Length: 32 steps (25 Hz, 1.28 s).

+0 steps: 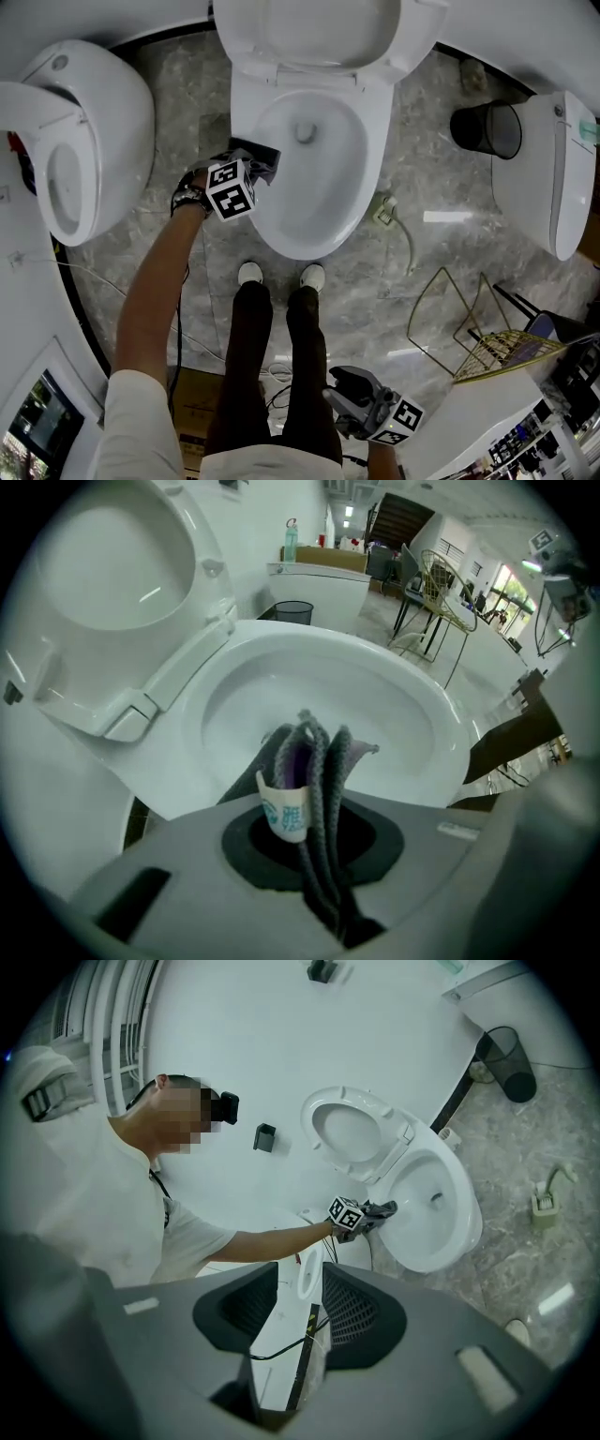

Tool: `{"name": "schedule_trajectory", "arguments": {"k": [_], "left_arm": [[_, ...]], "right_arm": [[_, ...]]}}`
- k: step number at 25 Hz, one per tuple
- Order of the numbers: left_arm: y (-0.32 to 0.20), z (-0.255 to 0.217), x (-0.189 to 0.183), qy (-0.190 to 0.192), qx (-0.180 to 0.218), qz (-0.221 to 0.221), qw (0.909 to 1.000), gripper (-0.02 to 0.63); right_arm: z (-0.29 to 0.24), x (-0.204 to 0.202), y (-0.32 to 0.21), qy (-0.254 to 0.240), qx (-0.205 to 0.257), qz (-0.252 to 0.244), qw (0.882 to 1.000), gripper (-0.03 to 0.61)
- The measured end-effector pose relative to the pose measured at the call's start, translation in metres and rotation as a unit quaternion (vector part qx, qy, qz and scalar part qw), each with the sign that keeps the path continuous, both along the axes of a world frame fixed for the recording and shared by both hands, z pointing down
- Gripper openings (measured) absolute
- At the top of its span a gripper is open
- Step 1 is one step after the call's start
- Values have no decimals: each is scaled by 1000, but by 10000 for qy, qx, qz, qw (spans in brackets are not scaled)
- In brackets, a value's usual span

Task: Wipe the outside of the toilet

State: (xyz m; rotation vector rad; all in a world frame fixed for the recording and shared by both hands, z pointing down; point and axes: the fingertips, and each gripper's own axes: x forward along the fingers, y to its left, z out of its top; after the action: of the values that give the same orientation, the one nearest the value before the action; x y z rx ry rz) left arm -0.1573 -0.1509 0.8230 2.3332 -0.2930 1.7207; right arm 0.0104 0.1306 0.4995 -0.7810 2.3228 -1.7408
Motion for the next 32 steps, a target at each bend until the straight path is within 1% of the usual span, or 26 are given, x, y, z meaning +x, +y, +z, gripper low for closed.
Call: {"name": "schedule_trajectory", "arguments": {"k": [2,3,6,10,13,15,18,20,23,24,30,32], "left_arm": [[20,1,8,126,-54,-112,9998,31],[27,1,10,196,-53,-242,9995,31],[36,-4,9,418,-3,-806,9959,31],[56,-11,-1,589,17,-1416,9882,31],[78,-12,-2,758,-193,-1920,9783,31],[91,-14,-2,898,-409,-2356,9668,31],[113,-17,0,1090,-831,-3008,9438,31],[133,-16,7,1315,-1177,-3398,9238,32],[157,-13,21,1695,-1647,-3908,8896,31],[164,-13,25,1776,-1772,-4001,8815,31],[194,-13,54,2046,-2373,-4239,8498,32],[200,-14,64,2065,-2518,-4277,8432,32]], "right_arm": [[-3,0,2,-12,30,-21,10000,149],[-4,0,3,-11,37,-34,10000,149],[-4,3,8,13,44,-56,10000,147],[-2,5,12,-19,41,-77,10000,143],[-1,2,15,-69,33,-135,9999,141],[0,-2,15,-115,47,-156,9998,138],[-1,-5,14,-184,58,-175,9997,137],[-1,-5,16,-205,50,-200,9996,134],[-1,-3,18,-224,48,-200,9995,132],[-1,-3,18,-228,48,-194,9995,132],[-2,-2,21,-253,57,-179,9995,130],[-2,-2,22,-257,66,-159,9995,130]]}}
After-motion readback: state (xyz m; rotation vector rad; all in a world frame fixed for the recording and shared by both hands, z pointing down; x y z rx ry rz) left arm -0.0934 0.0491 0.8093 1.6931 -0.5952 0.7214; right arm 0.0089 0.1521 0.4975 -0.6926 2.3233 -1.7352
